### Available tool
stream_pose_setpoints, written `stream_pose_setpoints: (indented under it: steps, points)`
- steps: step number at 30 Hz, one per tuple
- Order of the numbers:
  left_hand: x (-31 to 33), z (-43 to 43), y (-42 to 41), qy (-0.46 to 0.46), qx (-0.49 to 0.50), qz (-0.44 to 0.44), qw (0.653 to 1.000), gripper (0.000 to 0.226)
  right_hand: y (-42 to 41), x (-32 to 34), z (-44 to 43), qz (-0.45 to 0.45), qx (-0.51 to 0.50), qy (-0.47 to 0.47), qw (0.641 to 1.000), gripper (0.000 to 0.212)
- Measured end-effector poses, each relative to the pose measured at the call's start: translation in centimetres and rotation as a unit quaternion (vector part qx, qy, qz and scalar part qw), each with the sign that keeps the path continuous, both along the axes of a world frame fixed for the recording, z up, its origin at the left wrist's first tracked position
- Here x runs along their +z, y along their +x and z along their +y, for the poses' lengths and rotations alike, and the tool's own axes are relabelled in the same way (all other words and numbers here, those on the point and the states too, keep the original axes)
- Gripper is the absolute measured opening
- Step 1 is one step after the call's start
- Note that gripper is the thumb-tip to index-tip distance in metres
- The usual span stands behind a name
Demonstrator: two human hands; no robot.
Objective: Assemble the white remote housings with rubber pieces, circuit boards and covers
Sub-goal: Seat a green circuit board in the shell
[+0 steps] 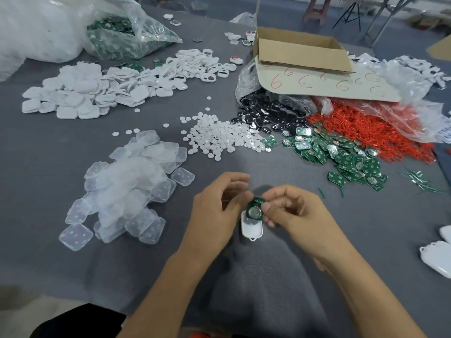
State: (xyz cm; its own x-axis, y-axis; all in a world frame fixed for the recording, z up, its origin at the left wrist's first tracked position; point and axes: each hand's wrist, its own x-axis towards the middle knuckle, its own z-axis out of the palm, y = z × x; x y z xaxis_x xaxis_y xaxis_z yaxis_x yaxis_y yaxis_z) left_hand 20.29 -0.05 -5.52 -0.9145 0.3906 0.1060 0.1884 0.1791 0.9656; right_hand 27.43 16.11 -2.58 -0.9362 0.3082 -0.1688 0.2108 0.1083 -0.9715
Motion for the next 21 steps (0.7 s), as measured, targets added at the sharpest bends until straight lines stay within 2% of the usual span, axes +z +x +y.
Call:
stream_pose_setpoints:
  steps: [3, 5, 8, 12, 18, 21]
  points:
    - [-1.1, -1.7, 0.6, -0.141, -0.070, 0.032, 0.987, 0.077, -0.1, -0.7, 0.6, -0.032, 0.000, 0.030, 0.999, 0.012]
    - [-1.8, -2.1, 1.2, -0.213, -0.099, 0.067, 0.970, 0.095, 0.0, -1.2, 0.4, -0.049, 0.015, 0.044, 0.998, 0.013]
    - [-2.4, -1.8, 1.6, -0.234, -0.077, 0.109, 0.963, 0.095, 0.0, -1.9, -0.1, -0.060, 0.016, 0.070, 0.996, 0.017]
    - [-2.9, -1.8, 1.6, -0.222, -0.062, 0.121, 0.966, 0.093, 0.0, -2.6, -0.3, -0.046, -0.006, 0.140, 0.989, 0.018]
    - [-3.3, -1.9, 1.7, -0.228, -0.046, 0.135, 0.963, 0.088, 0.8, -3.4, -1.3, 0.031, -0.057, 0.206, 0.976, 0.024]
    - [-3.5, -2.0, 1.7, -0.231, -0.042, 0.135, 0.963, 0.086, 1.6, -3.2, -1.0, 0.068, -0.004, 0.290, 0.955, 0.025]
